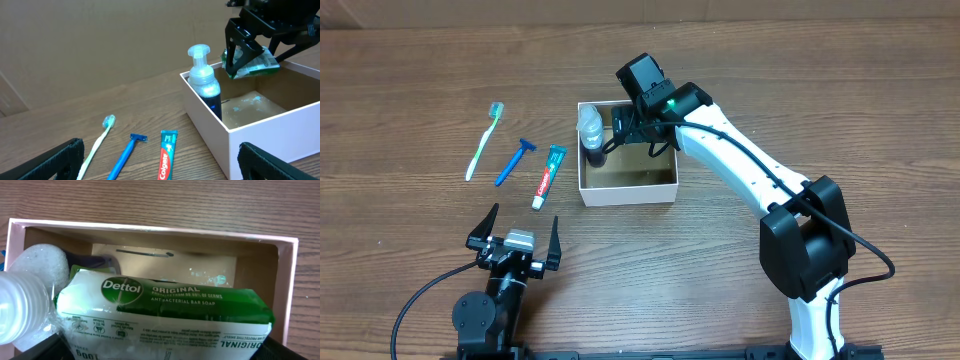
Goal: Pack container
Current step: 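Carry the bar soap left and lower it into the box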
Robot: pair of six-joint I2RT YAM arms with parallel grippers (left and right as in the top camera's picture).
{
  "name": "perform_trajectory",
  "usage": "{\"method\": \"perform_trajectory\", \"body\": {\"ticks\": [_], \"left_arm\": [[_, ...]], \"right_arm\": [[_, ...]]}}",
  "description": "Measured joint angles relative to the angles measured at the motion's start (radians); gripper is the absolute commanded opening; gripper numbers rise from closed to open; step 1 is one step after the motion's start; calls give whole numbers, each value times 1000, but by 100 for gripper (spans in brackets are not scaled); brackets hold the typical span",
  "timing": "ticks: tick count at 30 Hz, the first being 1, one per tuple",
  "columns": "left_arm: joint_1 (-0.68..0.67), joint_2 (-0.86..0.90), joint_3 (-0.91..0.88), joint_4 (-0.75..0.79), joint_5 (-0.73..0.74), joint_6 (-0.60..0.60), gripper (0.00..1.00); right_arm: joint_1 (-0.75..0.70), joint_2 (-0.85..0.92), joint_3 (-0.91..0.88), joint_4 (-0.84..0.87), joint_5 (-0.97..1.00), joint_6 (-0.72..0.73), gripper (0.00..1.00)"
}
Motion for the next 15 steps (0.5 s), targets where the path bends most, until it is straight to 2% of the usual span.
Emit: {"method": "perform_trajectory", "body": {"ticks": [15], "left_arm": [[0, 0, 0, 0, 0, 0, 100]], "right_arm": [[4, 50, -10, 23, 33, -26, 70]]}}
